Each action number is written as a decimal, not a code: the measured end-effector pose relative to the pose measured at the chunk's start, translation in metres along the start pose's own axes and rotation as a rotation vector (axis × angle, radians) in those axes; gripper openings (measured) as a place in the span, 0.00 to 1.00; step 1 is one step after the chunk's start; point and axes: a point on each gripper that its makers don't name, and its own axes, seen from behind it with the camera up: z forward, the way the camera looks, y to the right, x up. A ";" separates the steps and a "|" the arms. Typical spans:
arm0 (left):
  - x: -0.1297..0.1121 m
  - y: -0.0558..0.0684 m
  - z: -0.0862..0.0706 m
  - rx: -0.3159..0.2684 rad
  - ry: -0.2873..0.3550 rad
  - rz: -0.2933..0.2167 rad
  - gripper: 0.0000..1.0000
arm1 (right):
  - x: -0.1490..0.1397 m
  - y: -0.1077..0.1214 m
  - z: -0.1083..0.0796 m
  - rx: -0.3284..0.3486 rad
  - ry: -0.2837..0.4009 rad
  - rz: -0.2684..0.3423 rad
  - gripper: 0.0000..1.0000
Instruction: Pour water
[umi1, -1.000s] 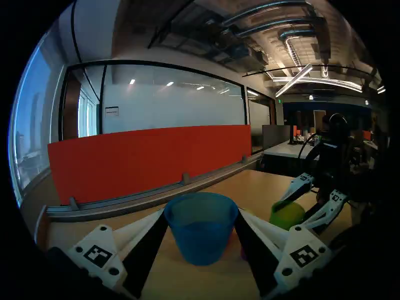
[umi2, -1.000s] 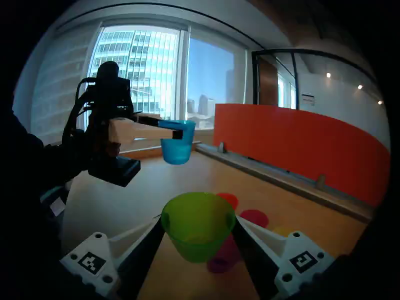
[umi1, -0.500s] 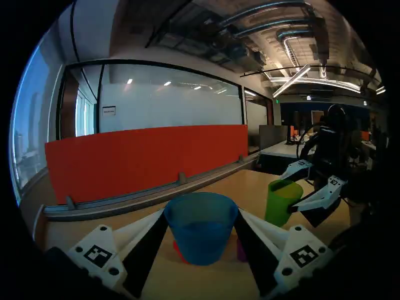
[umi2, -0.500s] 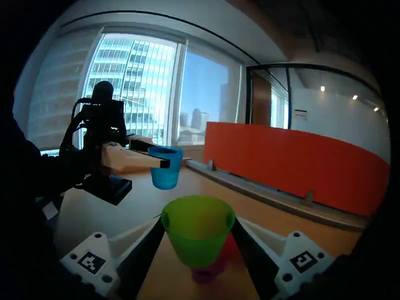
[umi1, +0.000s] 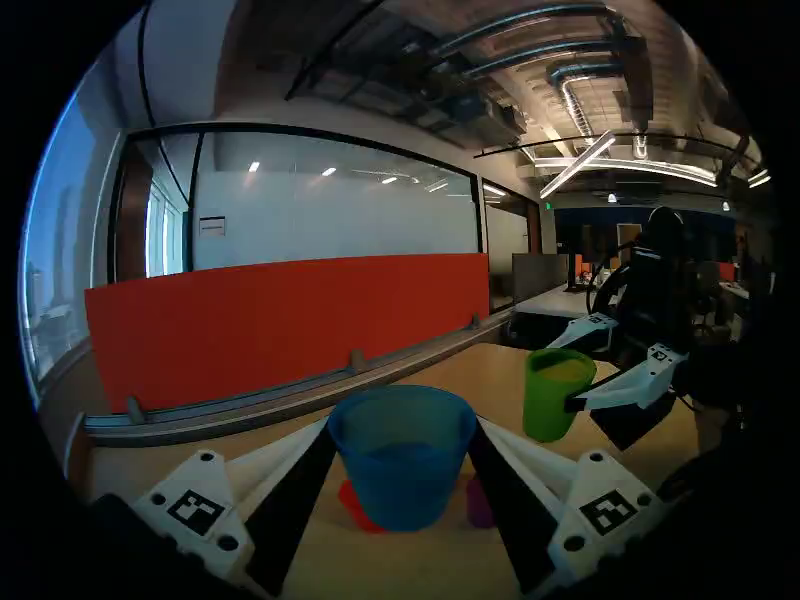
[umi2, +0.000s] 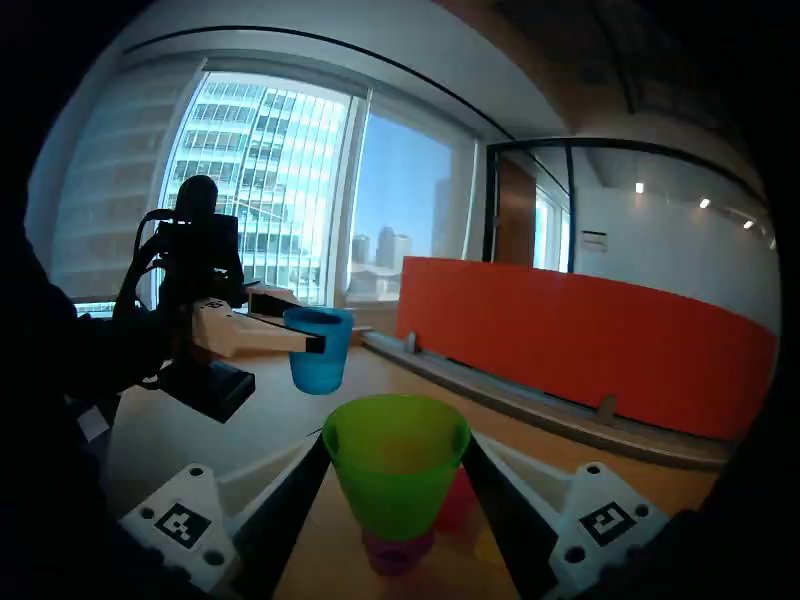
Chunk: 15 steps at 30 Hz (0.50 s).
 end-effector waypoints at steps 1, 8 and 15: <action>0.000 0.000 0.000 -0.001 0.001 0.001 0.88 | 0.001 0.001 0.000 -0.001 0.001 0.000 0.93; 0.003 0.002 0.002 -0.007 0.008 0.014 0.88 | 0.002 0.003 -0.001 0.001 0.005 0.002 0.93; 0.007 0.005 0.004 -0.015 0.013 0.030 0.88 | 0.002 0.004 -0.002 0.003 0.007 0.001 0.93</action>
